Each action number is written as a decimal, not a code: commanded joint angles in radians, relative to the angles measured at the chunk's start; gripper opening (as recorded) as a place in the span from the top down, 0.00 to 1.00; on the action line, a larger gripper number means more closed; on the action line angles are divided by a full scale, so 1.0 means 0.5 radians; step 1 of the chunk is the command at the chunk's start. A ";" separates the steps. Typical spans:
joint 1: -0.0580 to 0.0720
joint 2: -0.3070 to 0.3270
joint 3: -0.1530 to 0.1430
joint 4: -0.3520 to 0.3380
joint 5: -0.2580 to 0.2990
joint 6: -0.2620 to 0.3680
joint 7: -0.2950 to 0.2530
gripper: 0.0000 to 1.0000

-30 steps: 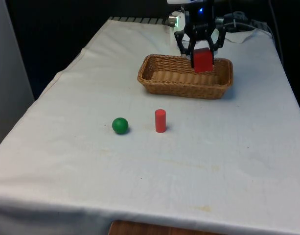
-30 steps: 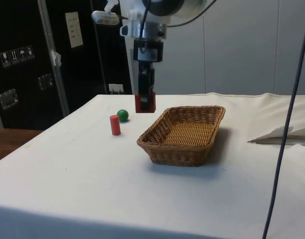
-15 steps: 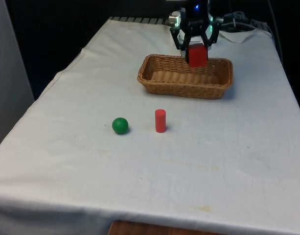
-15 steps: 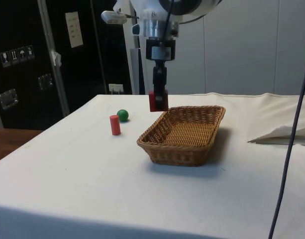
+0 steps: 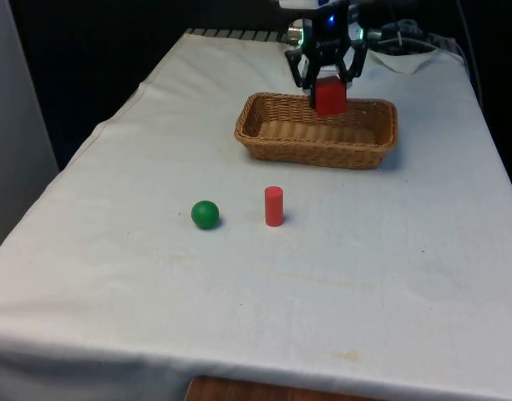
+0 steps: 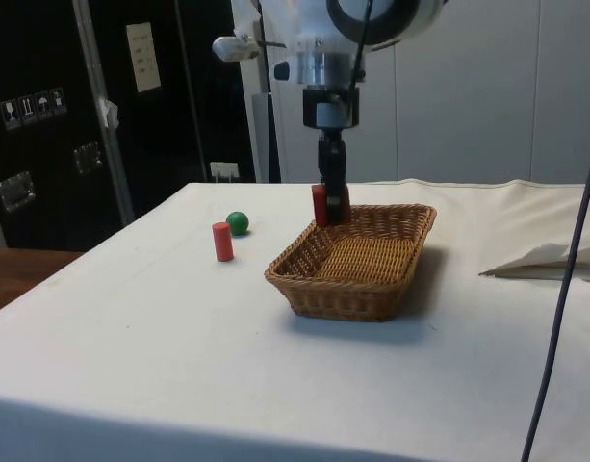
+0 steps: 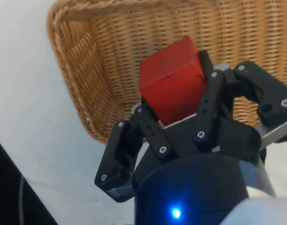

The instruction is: Pick up the object to the left of the cylinder and place it into the basket.

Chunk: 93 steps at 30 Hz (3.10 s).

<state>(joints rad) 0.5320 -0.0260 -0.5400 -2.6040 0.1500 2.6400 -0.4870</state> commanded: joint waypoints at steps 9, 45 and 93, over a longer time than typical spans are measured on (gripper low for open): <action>-0.008 0.034 -0.034 -0.084 -0.040 0.098 -0.076 0.98; 0.006 0.328 -0.030 -0.156 0.022 0.426 -0.188 0.30; 0.000 0.244 -0.064 0.536 0.036 -0.256 -0.192 0.00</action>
<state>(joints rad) 0.5330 0.0970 -0.5730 -2.3460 0.1610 2.5270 -0.5810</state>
